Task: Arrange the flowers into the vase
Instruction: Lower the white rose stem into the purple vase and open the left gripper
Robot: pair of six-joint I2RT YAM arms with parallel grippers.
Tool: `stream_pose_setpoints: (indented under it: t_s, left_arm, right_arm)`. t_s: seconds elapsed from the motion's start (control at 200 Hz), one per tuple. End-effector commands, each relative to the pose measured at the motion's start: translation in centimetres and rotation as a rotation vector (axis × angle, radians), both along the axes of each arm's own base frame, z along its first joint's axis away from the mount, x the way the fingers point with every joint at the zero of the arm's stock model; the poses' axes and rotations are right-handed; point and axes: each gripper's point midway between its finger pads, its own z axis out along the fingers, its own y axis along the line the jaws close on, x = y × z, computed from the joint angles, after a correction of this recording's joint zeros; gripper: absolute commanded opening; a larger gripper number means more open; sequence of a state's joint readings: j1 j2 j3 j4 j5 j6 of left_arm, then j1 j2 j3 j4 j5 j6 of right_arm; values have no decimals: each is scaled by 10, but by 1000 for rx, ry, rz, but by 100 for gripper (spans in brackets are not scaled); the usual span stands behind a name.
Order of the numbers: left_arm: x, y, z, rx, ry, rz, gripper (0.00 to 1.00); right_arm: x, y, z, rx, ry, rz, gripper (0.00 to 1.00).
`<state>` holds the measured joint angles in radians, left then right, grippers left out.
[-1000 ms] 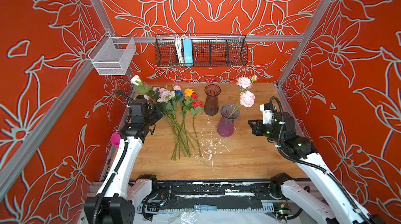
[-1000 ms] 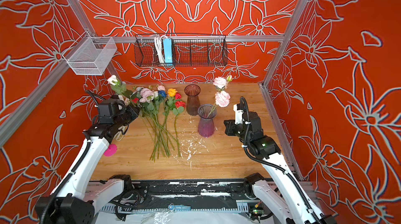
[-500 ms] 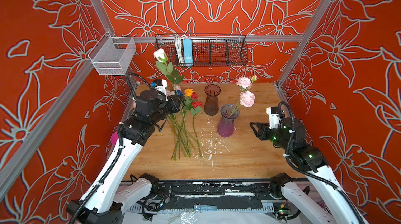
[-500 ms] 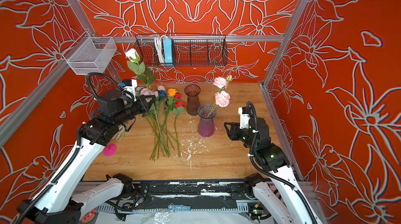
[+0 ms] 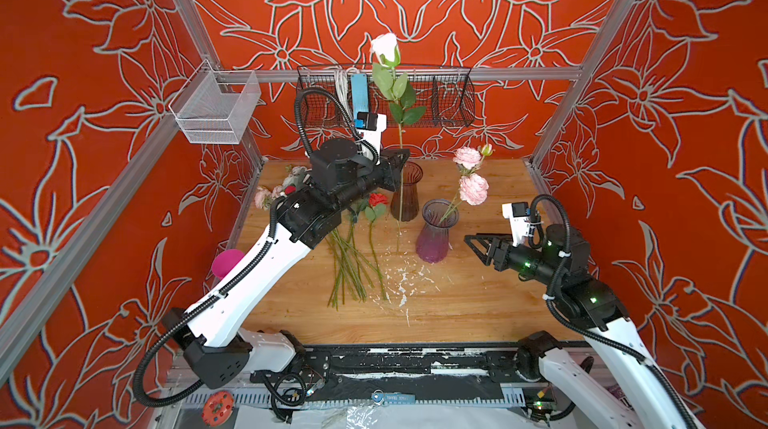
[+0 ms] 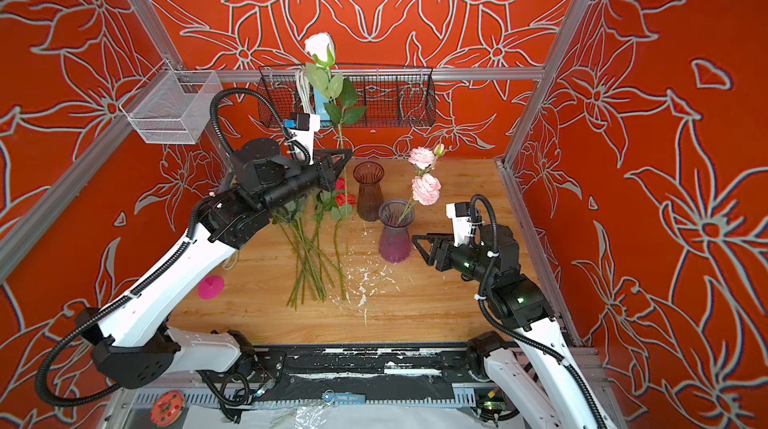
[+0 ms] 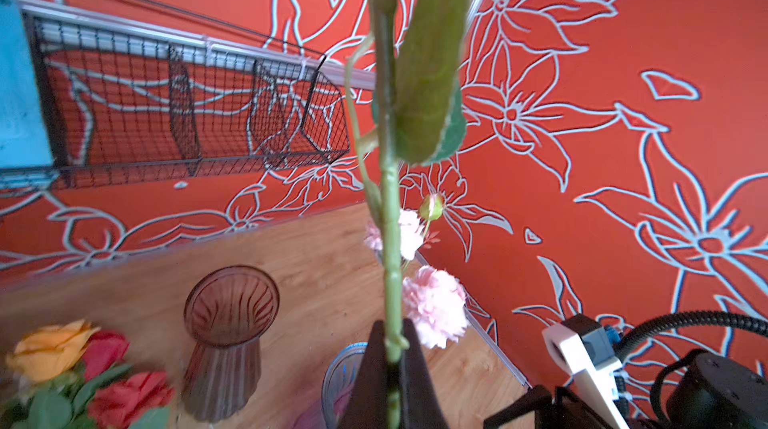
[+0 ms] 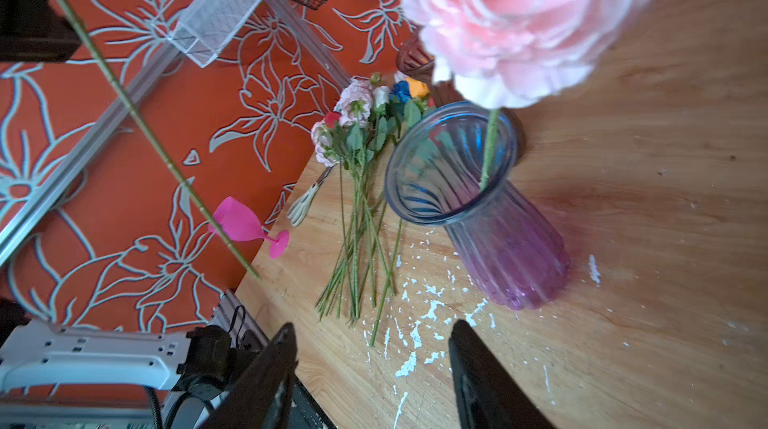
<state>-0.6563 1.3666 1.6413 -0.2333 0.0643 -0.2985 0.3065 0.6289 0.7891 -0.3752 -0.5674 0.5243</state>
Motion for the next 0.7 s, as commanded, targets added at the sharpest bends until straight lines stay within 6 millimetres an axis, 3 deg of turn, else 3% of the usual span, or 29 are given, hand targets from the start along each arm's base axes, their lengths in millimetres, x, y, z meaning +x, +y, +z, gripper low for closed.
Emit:
stream_pose_setpoints:
  t_s: [0.0, 0.24, 0.365, 0.48, 0.691]
  left_arm:
    - [-1, -11, 40, -20, -167, 3, 0]
    - [8, -39, 71, -27, -299, -7, 0]
    - [23, -51, 75, -54, -336, 7, 0]
    - [39, -68, 68, -76, -337, -3, 0]
    - [64, -92, 29, -95, -328, 6, 0]
  right_arm:
    - [-7, 5, 19, 46, -91, 48, 61]
    - [9, -27, 5, -58, -99, -161, 61]
    - [14, -38, 1, -80, -96, -230, 61]
    - [17, -45, -8, -97, -83, -272, 61]
    - [14, -48, -18, -113, -70, -284, 61]
